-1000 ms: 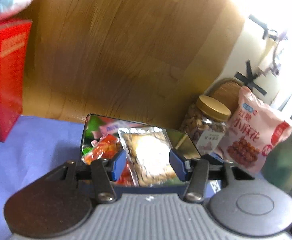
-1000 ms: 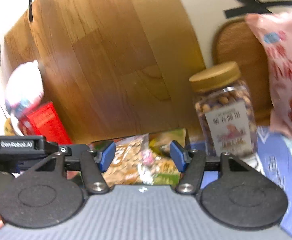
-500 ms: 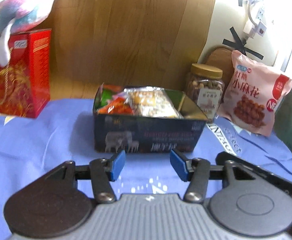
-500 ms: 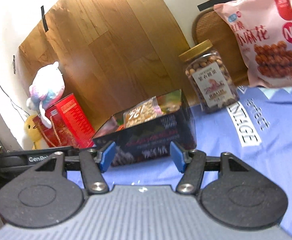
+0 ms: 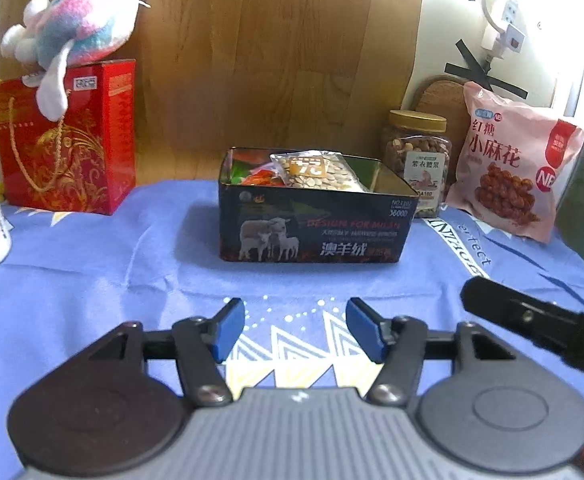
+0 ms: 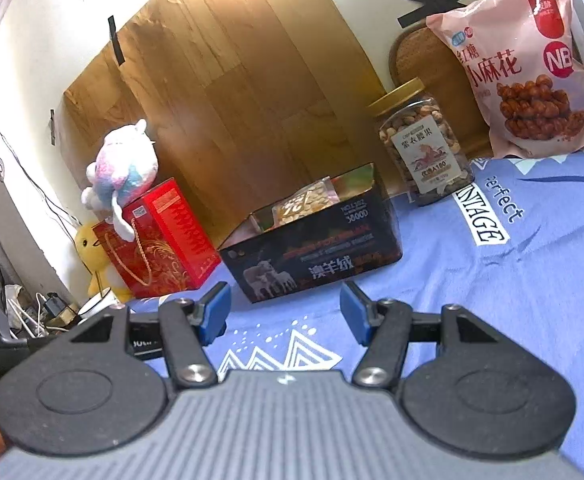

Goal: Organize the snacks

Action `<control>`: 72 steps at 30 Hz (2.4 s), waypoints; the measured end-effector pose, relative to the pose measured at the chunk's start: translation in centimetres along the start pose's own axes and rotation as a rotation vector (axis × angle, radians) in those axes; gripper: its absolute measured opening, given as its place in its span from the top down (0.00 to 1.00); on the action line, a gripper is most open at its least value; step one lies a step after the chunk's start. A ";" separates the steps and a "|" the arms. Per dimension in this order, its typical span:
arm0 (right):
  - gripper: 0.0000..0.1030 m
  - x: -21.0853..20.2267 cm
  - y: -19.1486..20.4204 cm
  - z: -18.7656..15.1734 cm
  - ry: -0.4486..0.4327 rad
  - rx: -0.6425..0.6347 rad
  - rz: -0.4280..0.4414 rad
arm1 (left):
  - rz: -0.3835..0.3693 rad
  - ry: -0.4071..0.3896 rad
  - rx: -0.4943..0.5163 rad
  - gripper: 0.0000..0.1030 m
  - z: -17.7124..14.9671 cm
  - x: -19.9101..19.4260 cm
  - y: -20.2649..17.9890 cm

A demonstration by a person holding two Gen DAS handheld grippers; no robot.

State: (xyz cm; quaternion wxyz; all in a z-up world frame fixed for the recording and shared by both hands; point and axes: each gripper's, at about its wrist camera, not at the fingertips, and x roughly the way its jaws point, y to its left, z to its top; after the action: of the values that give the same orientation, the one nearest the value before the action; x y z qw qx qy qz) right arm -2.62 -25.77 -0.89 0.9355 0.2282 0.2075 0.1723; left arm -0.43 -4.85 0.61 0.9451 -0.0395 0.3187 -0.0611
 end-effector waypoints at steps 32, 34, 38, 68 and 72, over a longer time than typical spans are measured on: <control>0.02 -6.0 0.4 -1.6 -0.039 0.124 0.035 | 0.246 -0.085 0.113 0.00 -1.7 -4.4 -1.1; 0.00 -6.2 0.4 -1.7 -0.042 0.133 0.040 | 0.259 -0.089 0.110 0.00 -1.7 -4.6 -1.2; 0.00 -6.4 0.6 -2.1 -0.037 0.129 0.056 | 0.313 -0.097 0.138 0.00 -1.7 -4.6 -1.6; 0.00 -6.2 1.5 -3.0 -0.012 0.091 0.072 | 0.334 -0.087 0.143 0.00 -2.2 -4.4 -1.5; 0.00 -6.1 1.6 -3.0 -0.011 0.087 0.072 | 0.332 -0.087 0.148 0.00 -2.2 -4.4 -1.3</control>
State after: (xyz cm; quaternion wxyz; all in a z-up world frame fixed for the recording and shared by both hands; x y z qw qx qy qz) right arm -9.63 -25.88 -0.63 0.9190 0.2770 0.2014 0.1955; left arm -5.37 -5.55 1.62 0.9553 0.0809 0.2745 0.0742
